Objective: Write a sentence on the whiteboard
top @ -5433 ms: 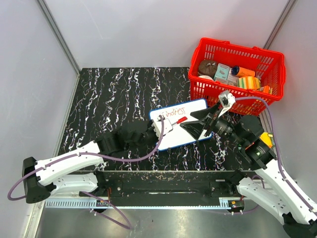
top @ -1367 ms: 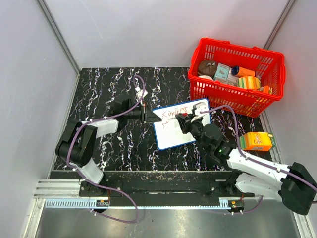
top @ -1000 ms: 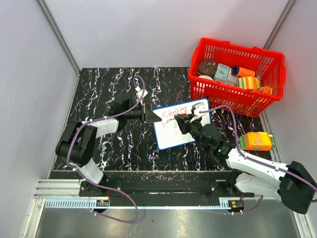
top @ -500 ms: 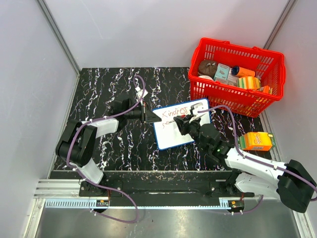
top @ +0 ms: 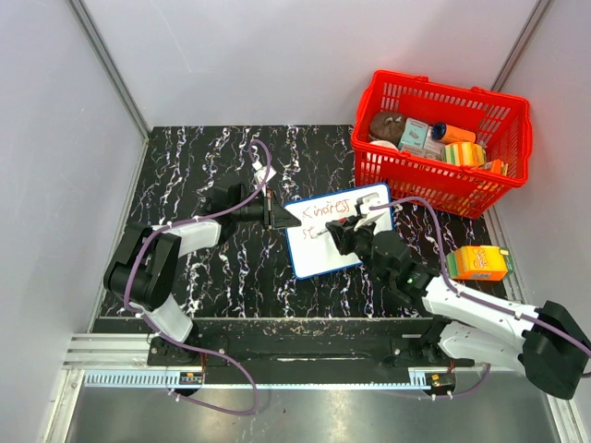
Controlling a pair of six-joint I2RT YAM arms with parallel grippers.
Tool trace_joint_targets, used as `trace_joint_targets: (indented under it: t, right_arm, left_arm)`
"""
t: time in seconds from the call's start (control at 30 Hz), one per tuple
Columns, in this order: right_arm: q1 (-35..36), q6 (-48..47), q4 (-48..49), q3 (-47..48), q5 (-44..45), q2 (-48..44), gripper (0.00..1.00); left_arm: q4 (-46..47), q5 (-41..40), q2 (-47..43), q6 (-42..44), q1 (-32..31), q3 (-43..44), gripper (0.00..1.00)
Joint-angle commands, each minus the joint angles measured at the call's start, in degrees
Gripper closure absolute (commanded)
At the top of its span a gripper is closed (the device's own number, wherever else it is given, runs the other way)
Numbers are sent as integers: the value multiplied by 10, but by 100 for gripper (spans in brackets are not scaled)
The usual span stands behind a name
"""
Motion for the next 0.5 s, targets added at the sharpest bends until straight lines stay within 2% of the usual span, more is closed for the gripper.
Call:
trace_joint_targets:
  t: [0.0, 0.1, 0.47]
  right_arm:
    - [3, 8, -29, -9, 52, -11, 100]
    - [3, 9, -29, -8, 76, -19, 100]
    - [2, 5, 19, 2, 71, -54, 100]
  left_arm:
    - [-31, -86, 8, 101, 6, 4, 100]
    - [-33, -87, 8, 102, 6, 4, 100]
    - [-37, -89, 8, 105, 6, 5, 100]
